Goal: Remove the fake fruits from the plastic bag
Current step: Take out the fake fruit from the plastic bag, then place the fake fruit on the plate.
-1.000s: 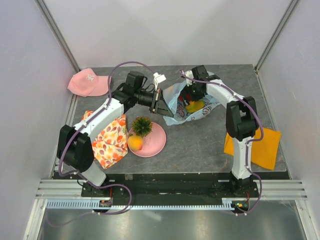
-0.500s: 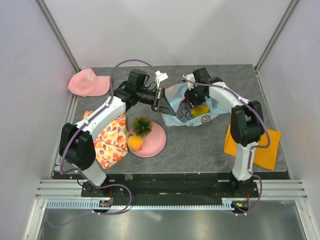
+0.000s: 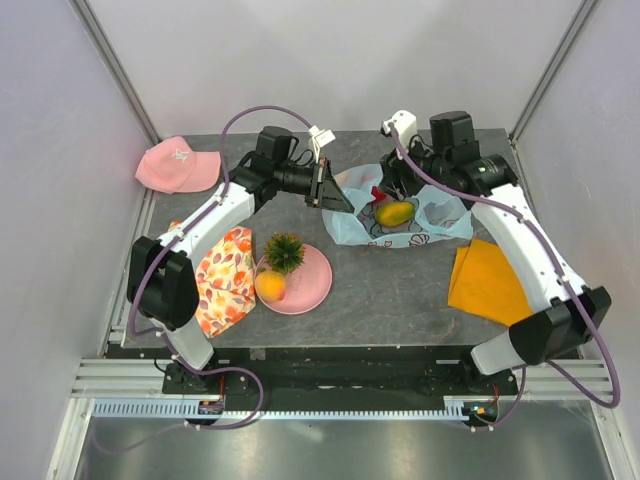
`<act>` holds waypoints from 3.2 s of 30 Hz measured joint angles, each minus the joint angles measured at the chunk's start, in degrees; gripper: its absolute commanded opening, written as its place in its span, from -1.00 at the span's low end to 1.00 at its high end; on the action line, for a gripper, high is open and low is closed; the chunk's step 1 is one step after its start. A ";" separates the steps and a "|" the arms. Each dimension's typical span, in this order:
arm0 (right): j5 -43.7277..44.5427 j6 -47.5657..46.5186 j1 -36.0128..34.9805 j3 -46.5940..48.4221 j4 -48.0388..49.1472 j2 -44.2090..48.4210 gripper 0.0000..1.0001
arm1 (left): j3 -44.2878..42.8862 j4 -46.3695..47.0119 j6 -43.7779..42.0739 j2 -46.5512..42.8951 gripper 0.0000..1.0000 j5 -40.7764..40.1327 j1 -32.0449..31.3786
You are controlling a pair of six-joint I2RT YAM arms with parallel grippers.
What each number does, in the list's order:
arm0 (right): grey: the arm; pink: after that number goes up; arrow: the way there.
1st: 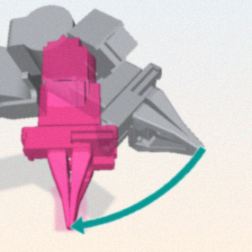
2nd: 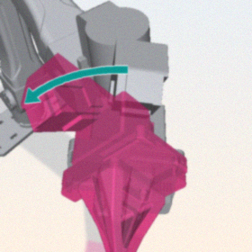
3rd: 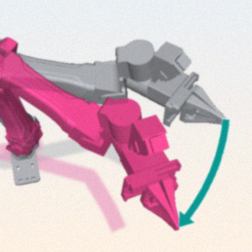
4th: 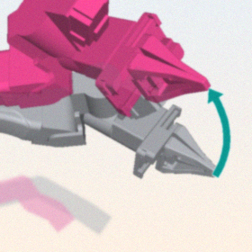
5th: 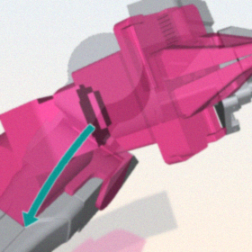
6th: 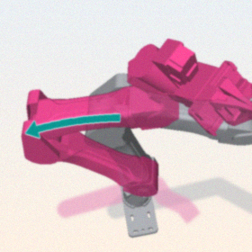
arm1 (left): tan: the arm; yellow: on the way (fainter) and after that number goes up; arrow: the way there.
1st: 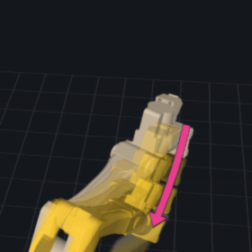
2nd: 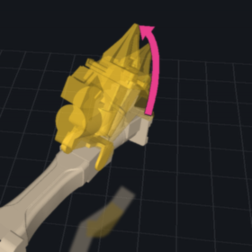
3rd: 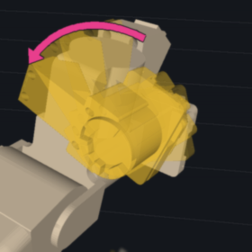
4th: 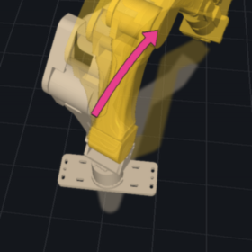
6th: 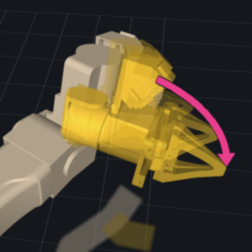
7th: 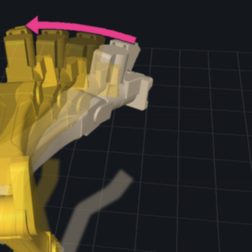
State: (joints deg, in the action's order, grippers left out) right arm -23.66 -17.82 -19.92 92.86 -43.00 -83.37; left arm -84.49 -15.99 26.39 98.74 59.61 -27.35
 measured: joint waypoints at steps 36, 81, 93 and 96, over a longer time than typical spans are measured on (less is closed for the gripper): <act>8.26 -25.92 3.19 7.58 -10.49 -36.59 0.84 | 0.00 -11.96 -12.39 -0.26 -0.97 -2.10 0.66; -6.71 -42.91 -28.61 -17.62 -2.73 -3.89 0.01 | -13.97 -7.30 -11.52 6.21 -0.97 -7.10 9.90; -0.52 -61.20 -33.05 -18.84 0.28 -12.26 0.05 | -10.12 -6.16 -9.90 1.22 -0.97 -7.02 10.08; 1.36 -64.35 -34.40 -19.52 1.66 -14.14 0.06 | -9.88 -5.92 -9.73 0.28 -0.97 -6.97 10.08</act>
State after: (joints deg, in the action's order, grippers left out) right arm -22.31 -82.17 -54.33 73.34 -41.34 -97.51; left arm -94.37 -21.91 16.67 99.02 52.64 -17.28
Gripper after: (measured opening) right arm 0.717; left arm 0.034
